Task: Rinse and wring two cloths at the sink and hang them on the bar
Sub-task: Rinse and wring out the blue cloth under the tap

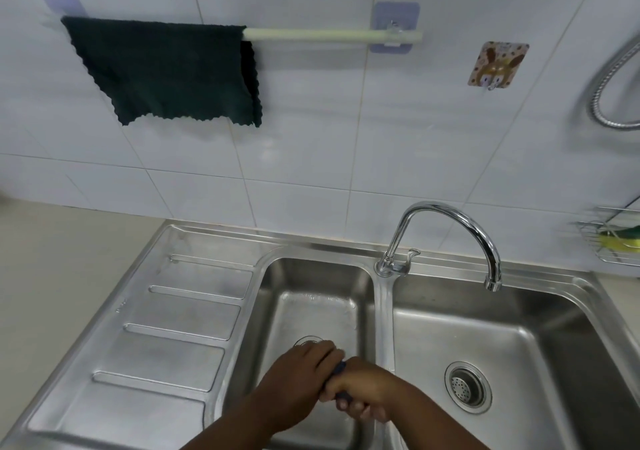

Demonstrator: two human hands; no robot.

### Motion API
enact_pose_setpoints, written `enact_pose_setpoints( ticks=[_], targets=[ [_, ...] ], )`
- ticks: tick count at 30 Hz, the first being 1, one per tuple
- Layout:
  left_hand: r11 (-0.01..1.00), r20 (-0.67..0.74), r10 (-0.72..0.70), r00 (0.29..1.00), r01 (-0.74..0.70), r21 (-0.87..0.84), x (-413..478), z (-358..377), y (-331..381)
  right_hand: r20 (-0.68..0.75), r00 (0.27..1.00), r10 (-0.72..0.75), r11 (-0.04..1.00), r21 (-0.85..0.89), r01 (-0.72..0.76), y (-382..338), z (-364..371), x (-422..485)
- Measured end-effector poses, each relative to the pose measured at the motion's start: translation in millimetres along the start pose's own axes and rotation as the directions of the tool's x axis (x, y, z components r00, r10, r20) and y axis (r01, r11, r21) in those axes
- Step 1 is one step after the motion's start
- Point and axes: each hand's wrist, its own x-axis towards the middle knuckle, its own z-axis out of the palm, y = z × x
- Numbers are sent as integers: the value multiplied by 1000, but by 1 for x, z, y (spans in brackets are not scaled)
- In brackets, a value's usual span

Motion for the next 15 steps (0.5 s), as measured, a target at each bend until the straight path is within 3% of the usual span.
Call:
enact_pose_setpoints(
  ticks=[4,7,9,11,15],
  targets=[
    [991,-49,71,996,-65,113,4,-12,-4,314,949,-29,983,182,-30,2,4,-6],
    [964,64,91,994,-104,245,9,-23,-13,351,934,-65,988,154,10,0,6,-8],
    [950,170,23,985,-74,303,13,-26,-15,227,974,-16,1000,-21,21,-6,7,-7],
    [942,254,-53,966,-36,333,18,-24,-11,2,998,-58,949,-309,56,-12,10,0],
    [969,424,-224,878,153,195,31,-15,-8,-219,895,-389,636,-767,88,-5,17,19]
  ],
)
